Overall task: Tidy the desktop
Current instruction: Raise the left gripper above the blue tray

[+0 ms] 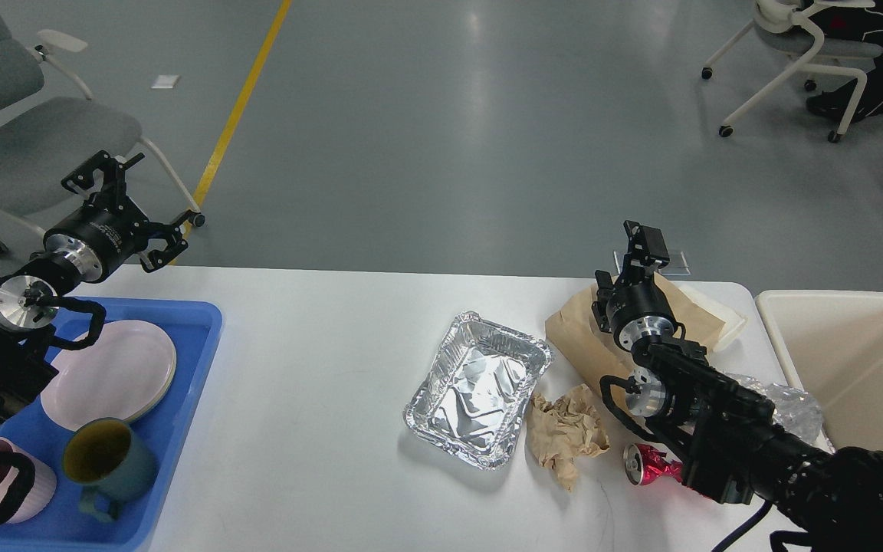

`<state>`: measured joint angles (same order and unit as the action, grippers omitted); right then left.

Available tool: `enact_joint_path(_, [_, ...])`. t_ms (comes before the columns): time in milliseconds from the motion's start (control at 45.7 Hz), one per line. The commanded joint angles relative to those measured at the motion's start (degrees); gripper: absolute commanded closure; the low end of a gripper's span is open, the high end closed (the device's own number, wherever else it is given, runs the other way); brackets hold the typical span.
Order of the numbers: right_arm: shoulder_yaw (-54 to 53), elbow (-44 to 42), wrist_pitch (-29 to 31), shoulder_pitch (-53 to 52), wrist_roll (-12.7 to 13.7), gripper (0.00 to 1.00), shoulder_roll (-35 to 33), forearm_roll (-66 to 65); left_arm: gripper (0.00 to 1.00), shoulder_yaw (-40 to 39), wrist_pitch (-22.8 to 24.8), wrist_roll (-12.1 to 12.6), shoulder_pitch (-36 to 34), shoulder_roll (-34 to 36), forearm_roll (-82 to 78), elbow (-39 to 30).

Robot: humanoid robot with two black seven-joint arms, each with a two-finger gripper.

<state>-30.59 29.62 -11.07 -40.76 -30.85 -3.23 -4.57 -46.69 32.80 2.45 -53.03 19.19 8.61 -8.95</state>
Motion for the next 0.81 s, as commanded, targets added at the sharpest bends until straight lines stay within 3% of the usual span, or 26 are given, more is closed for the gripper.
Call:
enact_joint_path(0, [0.0, 0.0, 0.0, -0.02, 0.0, 0.0, -0.02, 0.0, 0.04, -6.39, -3.61, -3.15, 0.21, -0.82, 3.08, 0.07])
enact_joint_path(109, [0.0, 0.0, 0.0, -0.02, 0.0, 0.0, -0.02, 0.0, 0.04, -8.5, -6.26, -7.28, 0.48, -2.05, 3.34, -0.02])
enact_joint_path(197, [0.0, 0.0, 0.0, -0.02, 0.0, 0.0, -0.02, 0.0, 0.04, -10.79, -6.26, -8.95, 0.56, -3.63, 3.43, -0.02])
enact_joint_path(788, [0.0, 0.0, 0.0, 0.07, 0.0, 0.0, 0.07, 0.0, 0.04, -11.41, -5.56, -9.31, 2.49, -6.89, 2.82, -0.37])
